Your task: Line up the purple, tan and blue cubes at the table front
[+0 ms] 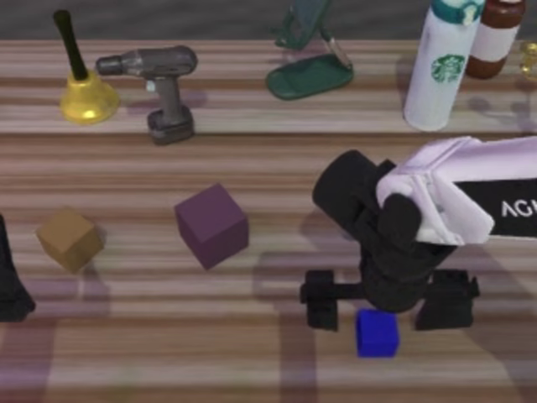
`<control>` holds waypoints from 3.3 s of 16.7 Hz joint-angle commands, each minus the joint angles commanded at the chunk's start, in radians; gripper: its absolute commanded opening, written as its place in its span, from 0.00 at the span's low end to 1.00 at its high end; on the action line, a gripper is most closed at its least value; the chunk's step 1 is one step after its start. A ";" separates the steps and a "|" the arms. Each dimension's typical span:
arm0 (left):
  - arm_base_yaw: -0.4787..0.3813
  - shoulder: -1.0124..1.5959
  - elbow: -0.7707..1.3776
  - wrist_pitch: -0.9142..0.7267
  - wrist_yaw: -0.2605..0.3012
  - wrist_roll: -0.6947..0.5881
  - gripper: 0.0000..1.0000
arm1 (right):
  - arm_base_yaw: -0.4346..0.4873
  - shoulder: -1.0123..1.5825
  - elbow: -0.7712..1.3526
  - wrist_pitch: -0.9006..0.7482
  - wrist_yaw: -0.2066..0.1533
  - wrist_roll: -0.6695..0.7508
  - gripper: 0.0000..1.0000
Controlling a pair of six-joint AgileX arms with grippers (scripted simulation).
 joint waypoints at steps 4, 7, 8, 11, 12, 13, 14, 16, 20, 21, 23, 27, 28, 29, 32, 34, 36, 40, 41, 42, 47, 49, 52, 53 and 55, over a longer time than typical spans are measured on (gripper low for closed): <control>0.000 0.000 0.000 0.000 0.000 0.000 1.00 | 0.000 -0.007 0.013 -0.017 0.000 0.002 1.00; 0.000 0.000 0.000 0.000 0.000 0.000 1.00 | 0.002 -0.047 0.068 -0.118 0.000 0.006 1.00; 0.000 0.000 0.000 0.000 0.000 0.000 1.00 | 0.005 -0.063 0.090 -0.163 0.000 0.006 1.00; 0.000 0.000 0.000 0.000 0.000 0.000 1.00 | 0.011 -0.109 0.142 -0.256 -0.001 0.002 1.00; 0.000 0.000 0.000 0.000 0.000 0.000 1.00 | 0.011 -0.117 0.149 -0.266 0.000 0.001 1.00; 0.000 0.000 0.000 0.000 0.000 0.000 1.00 | 0.011 -0.118 0.150 -0.267 0.000 0.001 1.00; 0.000 0.000 0.000 0.000 0.000 0.000 1.00 | 0.011 -0.118 0.150 -0.267 0.000 0.001 1.00; 0.000 0.000 0.000 0.000 0.000 0.000 1.00 | 0.006 -0.114 0.148 -0.265 0.000 0.001 1.00; -0.003 0.098 0.092 -0.061 -0.002 0.032 1.00 | 0.017 -0.217 0.058 -0.199 -0.005 -0.044 1.00; -0.005 0.150 0.136 -0.091 -0.002 0.048 1.00 | 0.018 -0.269 0.016 -0.168 -0.007 -0.064 1.00; -0.010 0.278 0.238 -0.165 -0.002 0.087 1.00 | 0.011 -0.401 -0.084 -0.098 -0.011 -0.112 1.00; -0.028 0.628 0.494 -0.359 -0.001 0.192 1.00 | -0.050 -0.749 -0.343 0.073 -0.021 -0.238 1.00; -0.033 0.730 0.566 -0.414 0.000 0.222 1.00 | -0.077 -0.846 -0.417 0.119 -0.024 -0.274 1.00; -0.039 0.835 0.639 -0.470 0.001 0.252 1.00 | -0.109 -0.945 -0.493 0.168 -0.026 -0.312 1.00; -0.054 1.145 0.854 -0.634 0.003 0.342 1.00 | -0.229 -1.241 -0.717 0.316 -0.032 -0.430 1.00; -0.063 1.342 0.990 -0.736 0.003 0.398 1.00 | -0.319 -1.419 -0.846 0.410 -0.033 -0.505 1.00; -0.071 1.530 1.119 -0.832 0.004 0.450 1.00 | -0.414 -1.572 -0.945 0.499 -0.031 -0.573 1.00; -0.082 1.810 1.317 -0.973 0.003 0.528 1.00 | -0.591 -1.786 -1.072 0.653 -0.026 -0.674 1.00; -0.083 1.860 1.353 -0.998 0.002 0.542 1.00 | -0.628 -1.825 -1.087 0.683 -0.025 -0.691 1.00; -0.085 1.898 1.383 -1.017 0.002 0.553 1.00 | -0.660 -1.859 -1.098 0.709 -0.024 -0.705 1.00; -0.086 1.950 1.423 -1.044 0.001 0.568 1.00 | -0.707 -1.909 -1.114 0.746 -0.023 -0.722 1.00; -0.081 1.949 1.421 -1.042 0.001 0.567 1.00 | -0.707 -1.909 -1.114 0.746 -0.023 -0.722 1.00; -0.084 1.968 1.396 -1.002 0.001 0.570 1.00 | -0.707 -1.909 -1.114 0.746 -0.023 -0.722 1.00; -0.084 1.982 1.379 -0.970 0.001 0.570 1.00 | -0.707 -1.909 -1.114 0.746 -0.023 -0.722 1.00; -0.084 2.020 1.337 -0.885 0.002 0.571 1.00 | -0.707 -1.909 -1.114 0.746 -0.023 -0.722 1.00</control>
